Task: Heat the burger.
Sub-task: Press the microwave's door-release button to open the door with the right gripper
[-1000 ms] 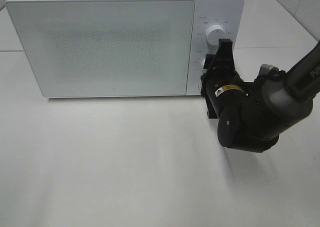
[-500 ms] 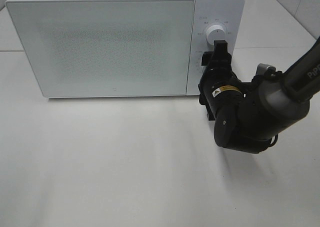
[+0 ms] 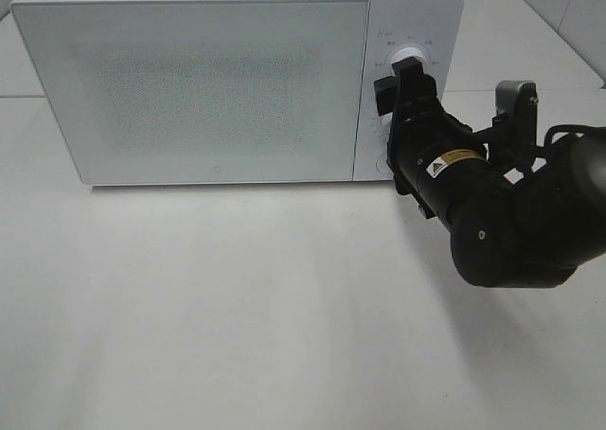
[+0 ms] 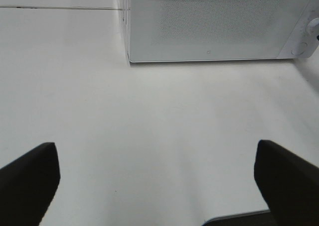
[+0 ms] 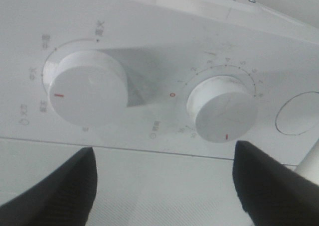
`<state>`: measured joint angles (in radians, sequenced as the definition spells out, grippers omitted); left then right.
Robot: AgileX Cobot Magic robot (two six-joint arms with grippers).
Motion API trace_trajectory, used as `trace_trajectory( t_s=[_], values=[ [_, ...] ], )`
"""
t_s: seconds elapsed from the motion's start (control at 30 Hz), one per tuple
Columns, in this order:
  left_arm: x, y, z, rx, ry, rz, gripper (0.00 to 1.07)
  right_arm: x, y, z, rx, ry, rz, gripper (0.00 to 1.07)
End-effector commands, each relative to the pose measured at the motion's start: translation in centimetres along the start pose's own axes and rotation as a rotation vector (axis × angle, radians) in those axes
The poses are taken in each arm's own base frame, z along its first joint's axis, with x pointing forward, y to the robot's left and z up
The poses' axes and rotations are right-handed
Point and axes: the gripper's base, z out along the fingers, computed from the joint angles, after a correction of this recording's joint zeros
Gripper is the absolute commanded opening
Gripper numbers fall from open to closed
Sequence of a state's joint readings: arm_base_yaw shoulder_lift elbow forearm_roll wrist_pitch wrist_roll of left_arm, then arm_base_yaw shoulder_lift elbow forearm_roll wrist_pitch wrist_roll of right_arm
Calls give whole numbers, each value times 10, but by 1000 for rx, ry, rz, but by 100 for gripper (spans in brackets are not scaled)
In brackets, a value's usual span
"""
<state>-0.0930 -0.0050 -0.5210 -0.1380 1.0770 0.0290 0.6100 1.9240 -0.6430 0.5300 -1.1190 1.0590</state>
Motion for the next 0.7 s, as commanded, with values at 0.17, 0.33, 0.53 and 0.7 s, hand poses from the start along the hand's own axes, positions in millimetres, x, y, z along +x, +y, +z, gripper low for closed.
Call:
trace_trajectory(
  t_s=[0.17,0.33,0.53,0.7],
  values=[
    [1,0,-2,0,-23,-2,98,-2,17,-17,67,150,-324,75],
    [1,0,-2,0,-23,-2,98,-2,25,-27,103,261,-578,75],
    [1,0,-2,0,-23,-2,98,-6,29,-38,135,403,-819,75],
    [1,0,-2,0,-23,-2,98,-21,37,-49,144,501,-939,75]
  ],
)
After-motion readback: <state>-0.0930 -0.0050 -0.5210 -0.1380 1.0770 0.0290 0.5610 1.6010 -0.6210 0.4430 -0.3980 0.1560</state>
